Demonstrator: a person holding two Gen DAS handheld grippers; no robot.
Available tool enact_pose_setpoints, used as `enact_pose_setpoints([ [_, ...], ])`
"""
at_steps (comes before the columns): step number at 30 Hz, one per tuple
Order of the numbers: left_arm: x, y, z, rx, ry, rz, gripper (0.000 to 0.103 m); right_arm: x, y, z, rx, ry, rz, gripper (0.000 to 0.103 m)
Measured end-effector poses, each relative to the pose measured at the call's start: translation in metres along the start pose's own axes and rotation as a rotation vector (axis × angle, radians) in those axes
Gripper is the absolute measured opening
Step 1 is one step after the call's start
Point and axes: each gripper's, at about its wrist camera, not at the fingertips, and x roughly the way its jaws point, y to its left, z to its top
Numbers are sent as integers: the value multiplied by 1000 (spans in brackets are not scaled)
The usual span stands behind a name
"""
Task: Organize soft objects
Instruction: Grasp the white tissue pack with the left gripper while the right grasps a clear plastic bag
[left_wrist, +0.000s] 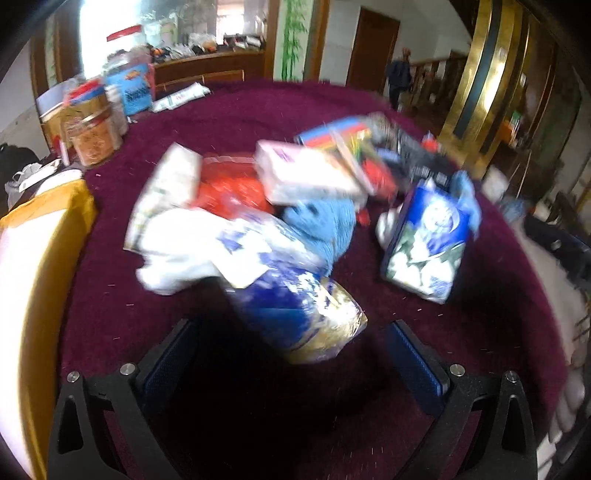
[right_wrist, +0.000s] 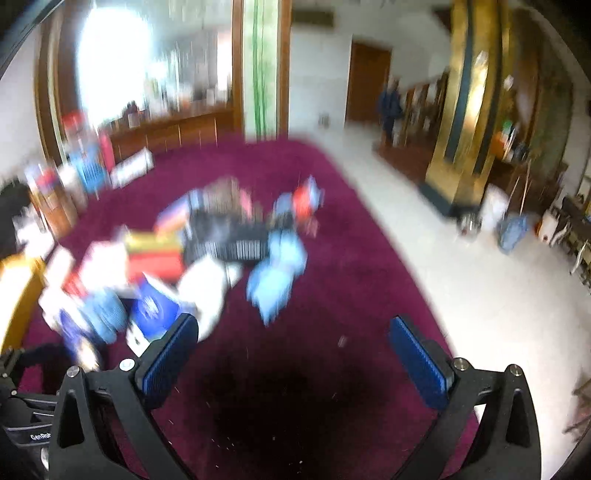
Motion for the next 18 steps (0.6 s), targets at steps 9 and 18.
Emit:
enact_pose_setpoints([
  [9,-49,60,0,-101,-102,14,102,44,22,13,100,32,187,103],
  [18,-35,94,36,-165,-99,48,102,69,17,-6,178,43,214,103],
])
